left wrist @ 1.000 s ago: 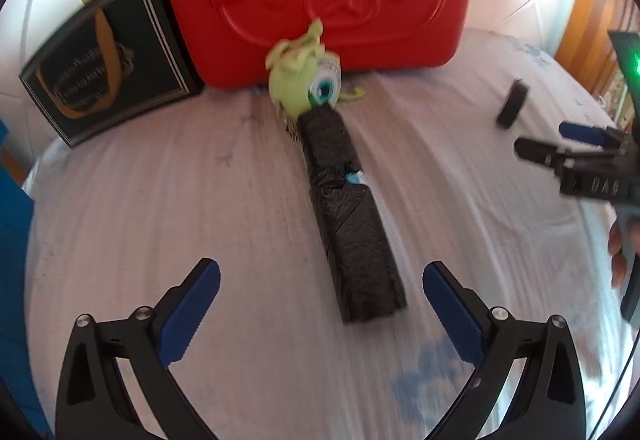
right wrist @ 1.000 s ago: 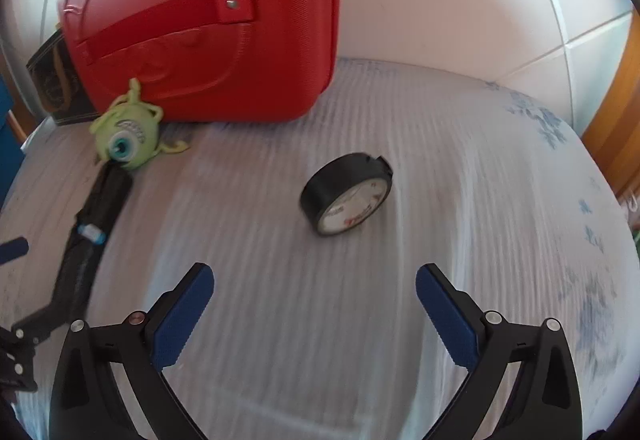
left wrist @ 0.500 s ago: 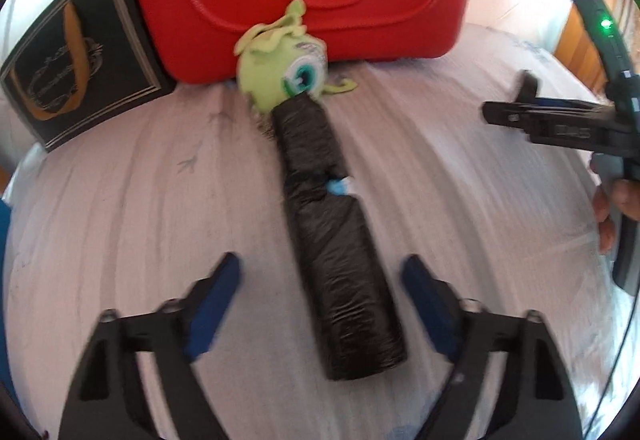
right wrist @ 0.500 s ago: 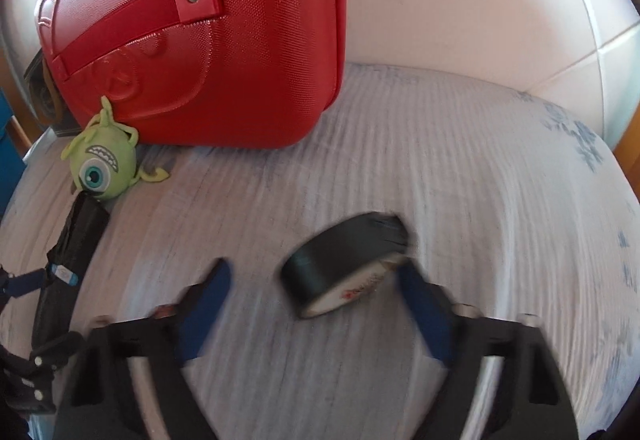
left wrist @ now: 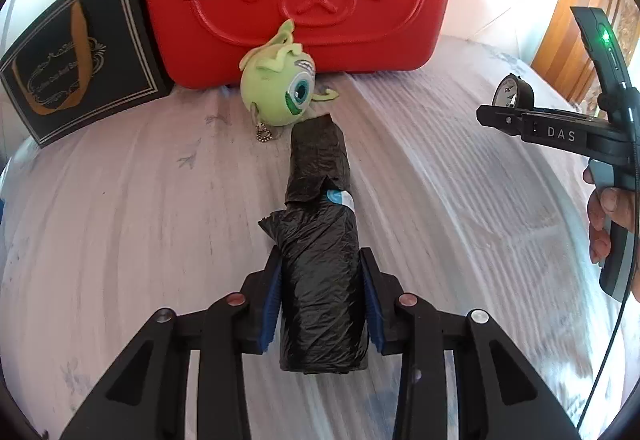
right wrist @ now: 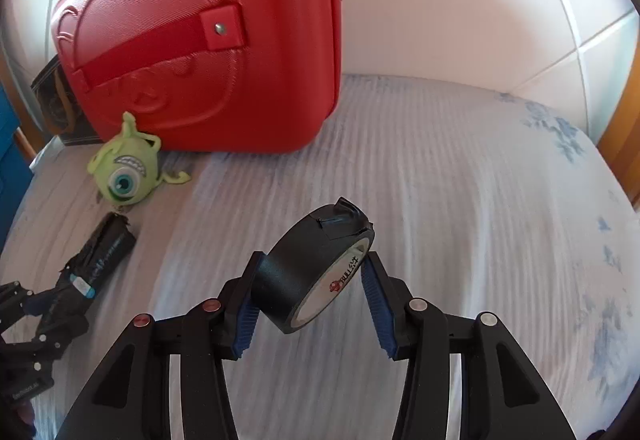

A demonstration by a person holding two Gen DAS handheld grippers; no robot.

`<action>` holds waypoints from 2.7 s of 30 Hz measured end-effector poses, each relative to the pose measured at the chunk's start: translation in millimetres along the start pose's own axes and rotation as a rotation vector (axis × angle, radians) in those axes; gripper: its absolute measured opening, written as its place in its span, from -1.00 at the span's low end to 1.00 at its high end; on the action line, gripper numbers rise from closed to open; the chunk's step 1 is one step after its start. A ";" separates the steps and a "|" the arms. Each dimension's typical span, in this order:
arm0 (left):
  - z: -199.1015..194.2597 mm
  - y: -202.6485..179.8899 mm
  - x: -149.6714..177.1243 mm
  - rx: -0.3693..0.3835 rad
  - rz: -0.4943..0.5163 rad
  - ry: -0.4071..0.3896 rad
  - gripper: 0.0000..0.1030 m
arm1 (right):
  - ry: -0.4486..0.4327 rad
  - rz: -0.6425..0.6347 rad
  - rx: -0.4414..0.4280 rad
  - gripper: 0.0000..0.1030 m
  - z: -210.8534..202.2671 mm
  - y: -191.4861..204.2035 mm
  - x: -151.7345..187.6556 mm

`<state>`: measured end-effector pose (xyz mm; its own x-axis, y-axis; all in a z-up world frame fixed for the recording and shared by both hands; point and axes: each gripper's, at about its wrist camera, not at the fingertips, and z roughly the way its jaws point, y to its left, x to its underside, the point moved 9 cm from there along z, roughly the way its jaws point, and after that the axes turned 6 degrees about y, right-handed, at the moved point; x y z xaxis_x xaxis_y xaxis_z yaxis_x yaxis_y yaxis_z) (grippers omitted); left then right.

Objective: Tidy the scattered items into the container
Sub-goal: 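Lift and carry the black bundle and tape roll over the blue crate with both tools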

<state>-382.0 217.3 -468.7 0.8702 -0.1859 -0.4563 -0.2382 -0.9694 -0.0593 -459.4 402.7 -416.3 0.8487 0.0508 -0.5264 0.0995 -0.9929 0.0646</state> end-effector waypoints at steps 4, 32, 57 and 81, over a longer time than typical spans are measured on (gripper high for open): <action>-15.0 3.7 9.1 0.001 0.000 -0.005 -0.33 | 0.004 0.005 0.003 -0.09 -17.0 4.4 9.2; -219.5 40.0 26.9 -0.005 -0.009 -0.104 -0.34 | -0.024 0.028 0.037 -0.09 -211.7 119.8 66.9; -439.3 178.1 59.0 -0.036 -0.027 -0.328 -0.34 | -0.103 -0.036 -0.030 -0.09 -361.1 345.4 65.7; -552.1 474.9 135.9 -0.219 -0.280 -0.395 -0.34 | -0.194 -0.367 -0.233 -0.09 -388.4 680.2 -34.8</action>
<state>-138.8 -356.9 -68.6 0.6484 0.1182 -0.7521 0.1119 -0.9919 -0.0595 -219.5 -232.9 -24.8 0.6253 0.3512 -0.6968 0.5073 -0.8615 0.0210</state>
